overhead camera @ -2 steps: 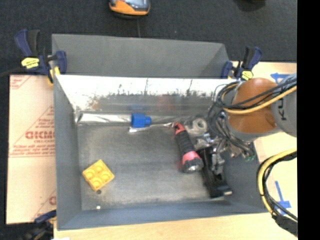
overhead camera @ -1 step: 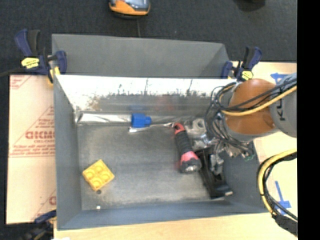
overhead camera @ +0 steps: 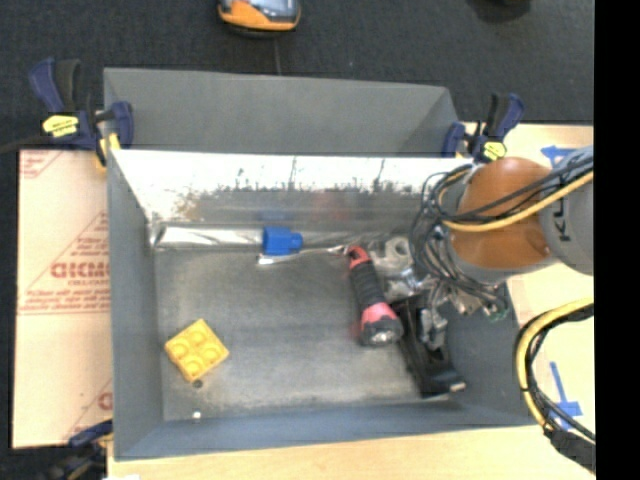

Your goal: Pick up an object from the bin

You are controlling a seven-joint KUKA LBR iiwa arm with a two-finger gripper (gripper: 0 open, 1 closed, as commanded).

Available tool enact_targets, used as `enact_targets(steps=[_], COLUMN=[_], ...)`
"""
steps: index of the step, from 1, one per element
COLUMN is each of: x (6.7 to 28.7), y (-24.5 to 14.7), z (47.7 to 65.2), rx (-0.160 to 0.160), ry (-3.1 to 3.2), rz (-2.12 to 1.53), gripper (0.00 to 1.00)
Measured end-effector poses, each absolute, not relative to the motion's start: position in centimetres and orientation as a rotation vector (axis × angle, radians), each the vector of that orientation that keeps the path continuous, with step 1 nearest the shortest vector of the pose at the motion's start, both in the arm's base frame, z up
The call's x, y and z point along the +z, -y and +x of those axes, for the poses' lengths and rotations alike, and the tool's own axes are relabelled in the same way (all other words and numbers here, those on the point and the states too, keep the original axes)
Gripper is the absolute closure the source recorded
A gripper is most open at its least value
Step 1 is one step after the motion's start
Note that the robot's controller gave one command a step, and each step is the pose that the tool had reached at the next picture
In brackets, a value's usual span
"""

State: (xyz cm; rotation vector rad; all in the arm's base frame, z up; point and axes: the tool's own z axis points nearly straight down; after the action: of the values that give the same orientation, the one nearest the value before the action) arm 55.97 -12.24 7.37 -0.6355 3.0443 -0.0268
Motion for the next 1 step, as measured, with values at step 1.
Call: enact_targets(steps=[1], x=[7.46], y=[12.22], z=[55.72], rx=[-0.03], ry=[-3.013], rz=[-0.722], gripper=[1.0])
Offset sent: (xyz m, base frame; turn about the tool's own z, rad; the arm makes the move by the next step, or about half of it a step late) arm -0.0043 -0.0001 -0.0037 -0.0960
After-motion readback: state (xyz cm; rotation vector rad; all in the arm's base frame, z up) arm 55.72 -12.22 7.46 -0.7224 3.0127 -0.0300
